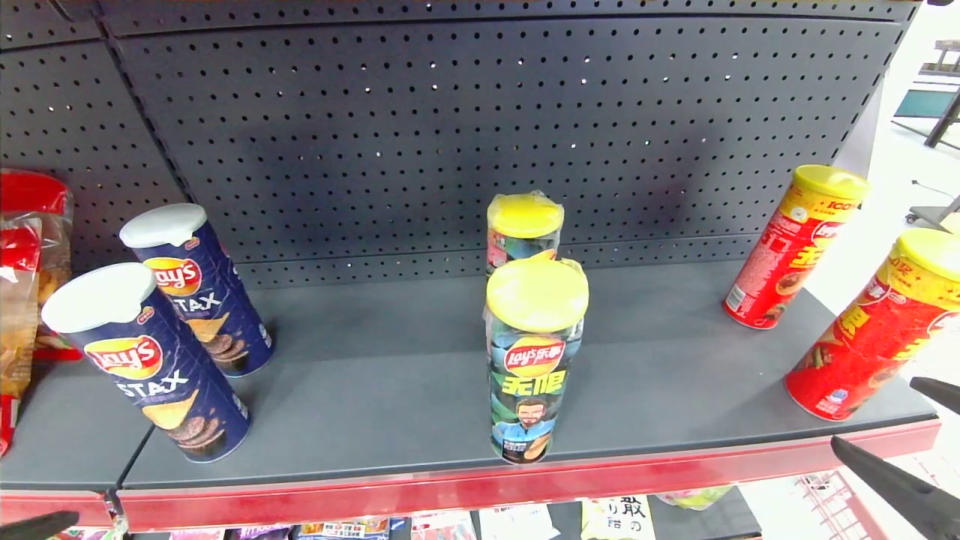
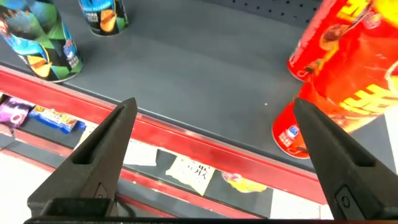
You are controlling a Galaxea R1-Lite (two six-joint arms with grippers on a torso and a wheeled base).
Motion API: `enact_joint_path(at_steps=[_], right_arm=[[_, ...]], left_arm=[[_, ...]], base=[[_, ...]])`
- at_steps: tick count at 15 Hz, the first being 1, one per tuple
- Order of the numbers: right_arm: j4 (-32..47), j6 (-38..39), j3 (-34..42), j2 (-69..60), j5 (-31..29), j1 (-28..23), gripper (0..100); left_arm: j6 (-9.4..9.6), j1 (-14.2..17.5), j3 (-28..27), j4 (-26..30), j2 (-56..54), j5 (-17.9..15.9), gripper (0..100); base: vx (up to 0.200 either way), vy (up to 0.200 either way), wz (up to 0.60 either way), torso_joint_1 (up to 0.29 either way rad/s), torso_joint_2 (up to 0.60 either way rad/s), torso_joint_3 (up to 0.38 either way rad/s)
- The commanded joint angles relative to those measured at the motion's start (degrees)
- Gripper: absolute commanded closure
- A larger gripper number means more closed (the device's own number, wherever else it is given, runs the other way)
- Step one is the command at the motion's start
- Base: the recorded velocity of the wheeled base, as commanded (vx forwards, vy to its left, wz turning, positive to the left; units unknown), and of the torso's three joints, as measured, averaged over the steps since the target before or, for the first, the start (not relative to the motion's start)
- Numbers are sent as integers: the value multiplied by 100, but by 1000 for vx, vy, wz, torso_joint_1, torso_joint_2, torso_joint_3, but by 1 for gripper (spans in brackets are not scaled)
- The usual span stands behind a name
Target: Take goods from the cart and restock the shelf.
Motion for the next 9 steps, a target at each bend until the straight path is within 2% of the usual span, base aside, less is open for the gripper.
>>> enact_joint_path(at_steps=[1, 5, 8, 9], right_arm=[[3, -27, 93, -246, -12, -16, 0], [12, -36, 225, -448, -179, -7, 0], [21, -36, 278, -510, -170, -7, 0], [12, -45, 322, -519, -170, -7, 0]], left_arm=[[-16, 137, 259, 293, -937, 180, 0], [-16, 585, 514, 355, -1307, 189, 0], [-7, 594, 593, 337, -1386, 206, 0], [28, 611, 611, 319, -1430, 303, 0]], base=[[0, 0, 0, 0, 0, 0], [0, 0, 0, 0, 0, 0], [0, 0, 0, 0, 0, 0], [0, 0, 0, 0, 0, 0]])
